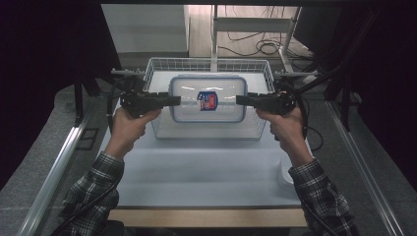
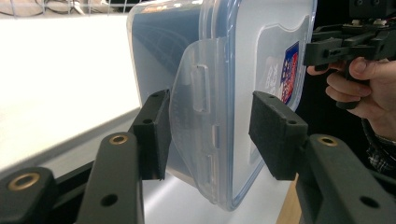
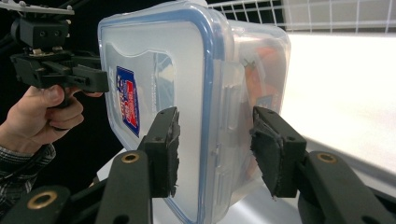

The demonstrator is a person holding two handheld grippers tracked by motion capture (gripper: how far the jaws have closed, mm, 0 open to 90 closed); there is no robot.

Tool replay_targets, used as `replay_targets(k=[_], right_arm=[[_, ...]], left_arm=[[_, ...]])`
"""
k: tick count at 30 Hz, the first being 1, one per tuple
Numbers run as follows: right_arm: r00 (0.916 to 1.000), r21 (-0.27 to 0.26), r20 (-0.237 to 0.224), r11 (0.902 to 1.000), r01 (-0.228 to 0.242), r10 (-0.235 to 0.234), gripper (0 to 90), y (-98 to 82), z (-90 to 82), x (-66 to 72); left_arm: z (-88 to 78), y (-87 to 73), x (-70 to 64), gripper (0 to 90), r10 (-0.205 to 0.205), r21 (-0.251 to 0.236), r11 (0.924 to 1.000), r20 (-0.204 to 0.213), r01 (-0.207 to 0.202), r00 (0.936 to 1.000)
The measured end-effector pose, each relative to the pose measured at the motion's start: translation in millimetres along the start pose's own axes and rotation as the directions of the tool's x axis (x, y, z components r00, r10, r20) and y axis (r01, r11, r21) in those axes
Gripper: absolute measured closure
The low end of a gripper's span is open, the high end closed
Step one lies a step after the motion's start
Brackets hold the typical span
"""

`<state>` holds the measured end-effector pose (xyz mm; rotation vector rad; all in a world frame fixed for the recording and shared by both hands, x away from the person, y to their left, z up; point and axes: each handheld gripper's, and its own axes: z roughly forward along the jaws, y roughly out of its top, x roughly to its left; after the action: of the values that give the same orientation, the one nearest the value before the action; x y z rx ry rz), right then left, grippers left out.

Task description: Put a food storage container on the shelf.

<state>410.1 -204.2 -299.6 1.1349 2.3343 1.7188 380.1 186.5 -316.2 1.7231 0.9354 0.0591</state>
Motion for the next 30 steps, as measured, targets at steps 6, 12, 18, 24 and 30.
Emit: replay_targets(k=[6,12,18,24,30], right_arm=[[1.0,-0.003,0.01,1.0,0.001,-0.001,53.0,13.3,2.3,-5.7],[0.9998,-0.006,0.015,0.9999,-0.013,0.014,52.8,23.6,8.1,-13.9],[0.9995,-0.012,0.019,0.9996,-0.024,0.025,52.5,28.4,12.4,-22.3],[0.9988,-0.018,0.031,0.9991,-0.038,0.038,52.0,36.6,17.5,-30.1],[0.9972,-0.018,0.044,0.998,-0.06,0.061,51.4,39.6,23.9,-38.0]], left_arm=[[4.9,15.5,8.5,49.9,-0.01,-0.003,0.9999,0.005,0.01,0.9999],[10.4,26.5,17.4,49.9,-0.02,-0.008,0.9998,0.003,0.02,0.9998],[16.5,30.5,24.5,49.8,-0.029,-0.014,0.9995,0.002,0.029,0.9996],[23.6,33.5,32.7,49.6,-0.045,-0.02,0.9988,0.002,0.045,0.999],[30.4,34.5,40.7,49.1,-0.061,-0.024,0.9978,-0.005,0.061,0.9981]])
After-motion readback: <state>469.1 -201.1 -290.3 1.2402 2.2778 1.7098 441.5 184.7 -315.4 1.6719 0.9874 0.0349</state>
